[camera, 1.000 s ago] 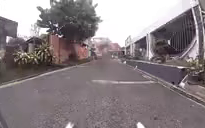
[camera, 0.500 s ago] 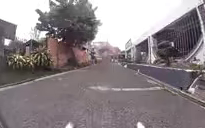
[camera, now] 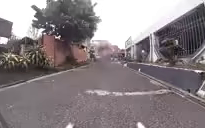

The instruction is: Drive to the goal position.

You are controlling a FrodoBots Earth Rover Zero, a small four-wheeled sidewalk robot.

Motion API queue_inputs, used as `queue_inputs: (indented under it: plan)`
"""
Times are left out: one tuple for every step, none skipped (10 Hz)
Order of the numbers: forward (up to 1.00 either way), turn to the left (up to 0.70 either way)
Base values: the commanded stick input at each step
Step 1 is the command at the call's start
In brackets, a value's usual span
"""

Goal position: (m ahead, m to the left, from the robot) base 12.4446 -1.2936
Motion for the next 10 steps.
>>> queue_inputs:
  plan:
    - [0.70, -0.05]
    - [0.70, -0.03]
    - [0.70, 0.00]
    - [0.70, 0.00]
    - [0.70, 0.00]
    - [0.70, 0.00]
    - [0.70, 0.00]
    - [0.70, 0.00]
    - [0.70, 0.00]
    - [0.70, 0.00]
